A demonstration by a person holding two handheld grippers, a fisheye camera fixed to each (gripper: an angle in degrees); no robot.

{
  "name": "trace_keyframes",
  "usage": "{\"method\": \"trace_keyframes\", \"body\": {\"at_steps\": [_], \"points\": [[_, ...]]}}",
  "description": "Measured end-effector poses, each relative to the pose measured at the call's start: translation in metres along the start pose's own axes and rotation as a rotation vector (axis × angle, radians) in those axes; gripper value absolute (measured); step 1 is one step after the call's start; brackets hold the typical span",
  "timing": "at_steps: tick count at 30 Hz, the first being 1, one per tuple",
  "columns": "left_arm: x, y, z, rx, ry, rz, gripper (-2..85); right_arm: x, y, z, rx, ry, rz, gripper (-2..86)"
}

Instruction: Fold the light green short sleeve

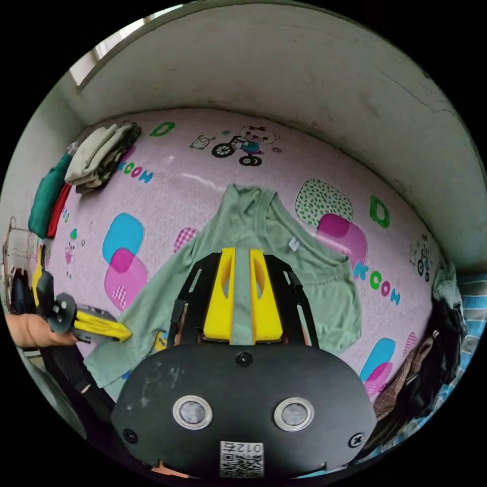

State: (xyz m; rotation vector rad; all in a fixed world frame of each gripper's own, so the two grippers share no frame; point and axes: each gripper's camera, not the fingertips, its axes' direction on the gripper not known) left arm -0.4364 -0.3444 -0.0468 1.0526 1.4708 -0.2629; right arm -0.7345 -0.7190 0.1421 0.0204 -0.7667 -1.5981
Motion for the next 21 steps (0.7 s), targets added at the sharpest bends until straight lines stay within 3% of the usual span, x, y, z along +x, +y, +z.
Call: {"method": "trace_keyframes", "body": {"at_steps": [4, 12, 17, 19, 21], "points": [[0.004, -0.005, -0.006, 0.001, -0.018, 0.001, 0.5, -0.002, -0.031, 0.006, -0.058, 0.089, -0.062, 5.0], [0.000, -0.012, -0.018, 0.009, 0.007, -0.041, 0.6, 0.008, -0.058, 0.005, -0.110, 0.055, -0.055, 4.7], [0.002, -0.017, -0.023, 0.013, 0.004, -0.039, 0.6, 0.014, -0.058, -0.020, -0.008, 0.065, -0.040, -0.2], [0.001, -0.018, -0.024, 0.015, 0.014, -0.050, 0.7, 0.023, -0.050, -0.035, 0.064, 0.047, 0.039, -0.7], [0.001, -0.021, -0.026, 0.015, 0.014, -0.051, 0.6, 0.035, -0.044, -0.032, 0.000, 0.117, 0.156, -0.8]]}}
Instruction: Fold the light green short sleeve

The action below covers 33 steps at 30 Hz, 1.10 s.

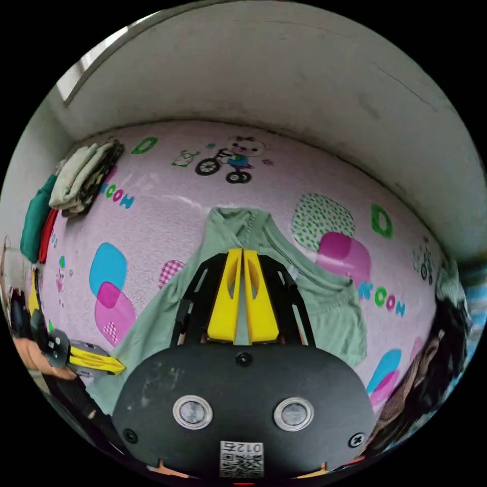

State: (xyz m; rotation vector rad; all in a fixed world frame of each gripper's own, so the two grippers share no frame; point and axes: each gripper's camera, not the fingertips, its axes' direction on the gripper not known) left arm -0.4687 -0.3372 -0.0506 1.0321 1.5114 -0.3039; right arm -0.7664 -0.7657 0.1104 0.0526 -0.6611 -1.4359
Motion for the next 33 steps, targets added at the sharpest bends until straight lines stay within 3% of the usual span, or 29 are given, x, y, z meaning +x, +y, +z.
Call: {"method": "trace_keyframes", "body": {"at_steps": [2, 7, 13, 18, 21, 25, 33], "points": [[0.001, -0.001, -0.001, 0.001, -0.002, 0.001, 0.6, 0.009, 0.003, 0.006, -0.053, -0.017, 0.045, -0.7], [-0.001, -0.005, -0.003, 0.000, 0.020, -0.015, 0.6, 0.020, -0.004, -0.016, 0.075, -0.012, 0.101, 2.7], [0.001, -0.008, -0.004, 0.000, 0.021, -0.015, 0.6, 0.002, -0.036, -0.013, 0.045, -0.084, -0.094, 6.3], [0.000, -0.008, -0.003, -0.002, 0.033, -0.020, 0.7, -0.001, -0.051, 0.002, -0.001, -0.088, -0.116, 5.7], [0.001, -0.007, -0.002, -0.001, 0.031, -0.019, 0.7, 0.006, -0.054, 0.016, -0.093, -0.013, -0.064, 1.2], [0.002, -0.006, 0.000, -0.005, 0.030, -0.026, 0.7, 0.042, -0.038, 0.011, 0.068, -0.157, 0.178, -0.8], [0.003, 0.007, 0.004, 0.019, 0.017, -0.045, 0.6, 0.049, -0.016, 0.030, 0.036, -0.182, 0.153, -0.3]]}}
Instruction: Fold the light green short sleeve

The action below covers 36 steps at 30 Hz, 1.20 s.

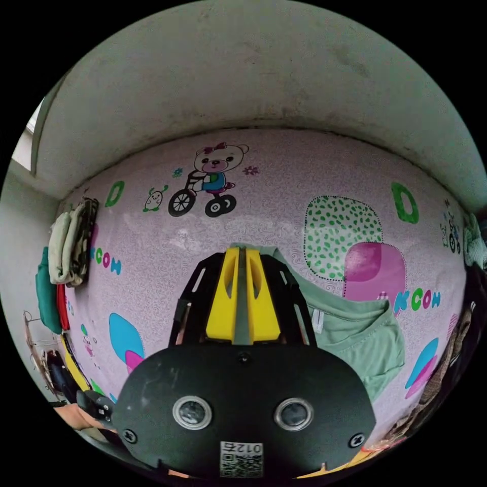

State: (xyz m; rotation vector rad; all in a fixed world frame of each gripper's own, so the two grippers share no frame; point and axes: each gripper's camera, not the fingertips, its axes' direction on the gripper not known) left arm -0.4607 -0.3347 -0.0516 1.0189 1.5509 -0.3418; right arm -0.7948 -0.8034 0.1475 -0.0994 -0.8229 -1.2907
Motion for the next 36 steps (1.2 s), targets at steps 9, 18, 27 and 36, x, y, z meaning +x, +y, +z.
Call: {"method": "trace_keyframes", "body": {"at_steps": [9, 18, 27, 36], "points": [[0.037, 0.017, -0.028, 0.188, -0.144, 0.198, 0.8, 0.070, 0.118, -0.073, 0.066, 0.151, -0.066, -0.7], [0.028, 0.026, 0.024, -0.059, -0.085, 0.174, 0.7, 0.178, 0.224, -0.057, 0.060, 0.060, 0.462, 2.4], [0.019, 0.031, 0.035, -0.069, -0.082, 0.168, 0.8, 0.143, 0.236, -0.001, -0.021, 0.215, 0.307, 3.1], [0.007, 0.034, 0.041, -0.077, -0.058, 0.149, 0.7, 0.109, 0.266, 0.032, 0.045, 0.326, 0.173, -0.7]]}}
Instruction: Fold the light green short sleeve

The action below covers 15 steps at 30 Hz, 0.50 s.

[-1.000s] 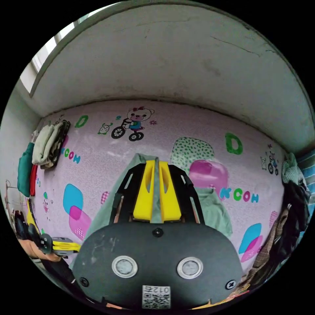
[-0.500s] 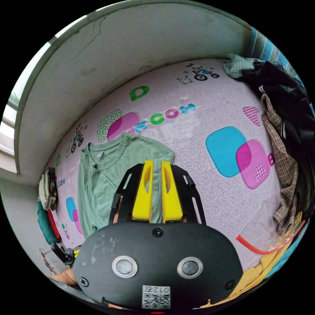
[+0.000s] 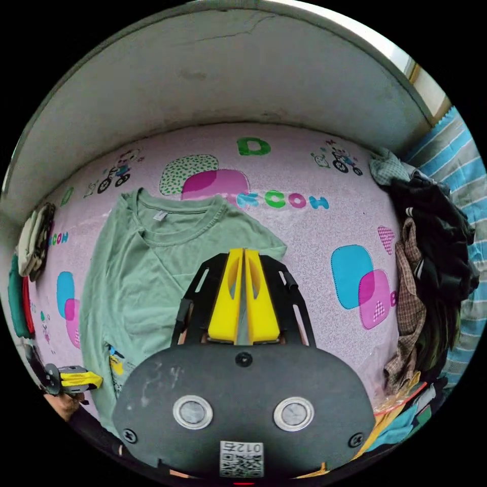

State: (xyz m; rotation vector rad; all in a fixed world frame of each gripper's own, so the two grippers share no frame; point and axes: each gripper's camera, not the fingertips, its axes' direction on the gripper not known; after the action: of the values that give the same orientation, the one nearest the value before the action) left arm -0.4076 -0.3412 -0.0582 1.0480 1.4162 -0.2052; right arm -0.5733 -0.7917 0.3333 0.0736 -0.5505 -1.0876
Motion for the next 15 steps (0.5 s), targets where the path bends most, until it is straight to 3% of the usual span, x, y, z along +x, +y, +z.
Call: {"method": "trace_keyframes", "body": {"at_steps": [3, 11, 15], "points": [[-0.002, 0.001, 0.002, -0.001, -0.006, 0.007, 0.7, -0.004, 0.009, 0.032, -0.154, -0.036, -0.013, -0.3], [-0.006, 0.003, -0.003, 0.046, -0.028, 0.041, 0.7, -0.001, 0.067, 0.008, -0.017, -0.091, -0.025, 4.2], [0.000, 0.004, -0.020, 0.099, -0.038, 0.114, 0.8, 0.013, 0.143, -0.010, -0.139, -0.167, -0.092, 2.9]]}}
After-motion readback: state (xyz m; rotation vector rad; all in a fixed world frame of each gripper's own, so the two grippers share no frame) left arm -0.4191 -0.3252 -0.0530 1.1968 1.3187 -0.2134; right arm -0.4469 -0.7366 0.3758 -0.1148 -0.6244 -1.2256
